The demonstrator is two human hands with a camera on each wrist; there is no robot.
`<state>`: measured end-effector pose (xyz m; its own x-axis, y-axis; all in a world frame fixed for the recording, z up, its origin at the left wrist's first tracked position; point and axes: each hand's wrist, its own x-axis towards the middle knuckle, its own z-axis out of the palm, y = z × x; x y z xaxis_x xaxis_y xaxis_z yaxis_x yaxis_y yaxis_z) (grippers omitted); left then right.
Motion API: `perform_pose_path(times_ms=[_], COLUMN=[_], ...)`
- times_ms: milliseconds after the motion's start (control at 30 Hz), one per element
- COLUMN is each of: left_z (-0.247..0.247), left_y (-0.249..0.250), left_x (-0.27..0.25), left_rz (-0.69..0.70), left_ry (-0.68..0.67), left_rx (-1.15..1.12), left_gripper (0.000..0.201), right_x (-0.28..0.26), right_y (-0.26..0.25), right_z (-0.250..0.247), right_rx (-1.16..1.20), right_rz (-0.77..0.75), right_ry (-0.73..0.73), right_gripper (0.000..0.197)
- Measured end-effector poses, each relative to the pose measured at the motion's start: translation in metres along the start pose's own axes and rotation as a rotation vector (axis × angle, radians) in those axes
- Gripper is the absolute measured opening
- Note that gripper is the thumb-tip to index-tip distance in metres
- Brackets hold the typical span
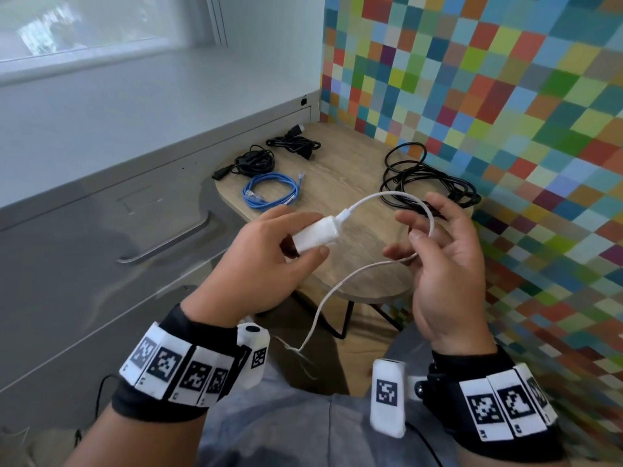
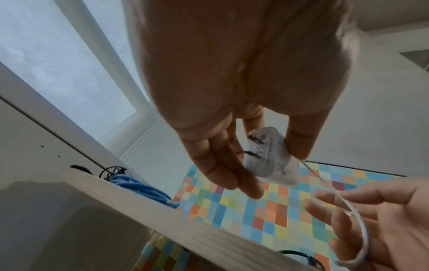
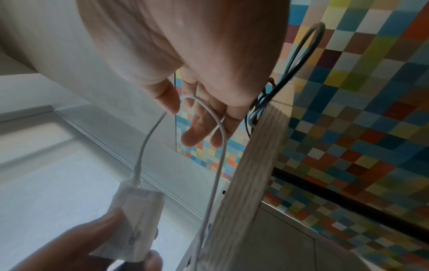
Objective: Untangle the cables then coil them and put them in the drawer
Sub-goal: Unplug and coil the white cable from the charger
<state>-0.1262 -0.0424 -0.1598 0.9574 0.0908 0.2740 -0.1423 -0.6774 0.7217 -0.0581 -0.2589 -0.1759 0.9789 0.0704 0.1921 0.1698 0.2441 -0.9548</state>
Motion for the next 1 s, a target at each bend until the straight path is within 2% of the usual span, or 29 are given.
perform_pose_path(times_ms=[67, 167, 300, 433, 567, 667, 767, 900, 1000], left_z=[-0.003, -0.004, -0.002, -0.004, -0.007, -0.008, -0.009, -0.009, -0.007], left_y=[0.001, 0.001, -0.001, 0.001, 0.004, 0.004, 0.004, 0.005, 0.008], left_x=[-0.003, -0.006, -0.008, -0.008, -0.009, -0.009, -0.009, -0.01, -0.012], left_rz=[0.041, 0.096, 0.138, 0.169, 0.198, 0.209, 0.221, 0.234, 0.249], left_ry=[-0.018, -0.034, -0.057, -0.024, 0.027, 0.01, -0.003, -0.007, -0.014], left_rx=[-0.006, 0.023, 0.058, 0.055, -0.005, -0.023, 0.015, 0.015, 0.006], left_gripper=[0.034, 0.032, 0.034, 0.034, 0.035, 0.037, 0.04, 0.041, 0.04], right_x=[-0.001, -0.004, -0.008, -0.014, -0.018, -0.018, -0.019, -0.017, -0.015], right_y=[-0.002, -0.004, -0.01, -0.013, -0.018, -0.029, -0.037, -0.038, -0.04], right_z=[0.002, 0.001, 0.001, 0.005, 0.011, 0.013, 0.014, 0.013, 0.012], right_rx=[-0.052, -0.284, -0.515, -0.689, -0.663, -0.556, -0.508, -0.487, -0.446], right_rz=[-0.038, -0.169, -0.378, -0.535, -0.454, -0.332, -0.276, -0.19, -0.111], right_ry=[-0.008, 0.003, -0.003, -0.131, -0.179, -0.247, -0.305, -0.327, -0.342], right_gripper=[0.038, 0.028, 0.044, 0.024, 0.015, 0.013, 0.008, 0.016, 0.009])
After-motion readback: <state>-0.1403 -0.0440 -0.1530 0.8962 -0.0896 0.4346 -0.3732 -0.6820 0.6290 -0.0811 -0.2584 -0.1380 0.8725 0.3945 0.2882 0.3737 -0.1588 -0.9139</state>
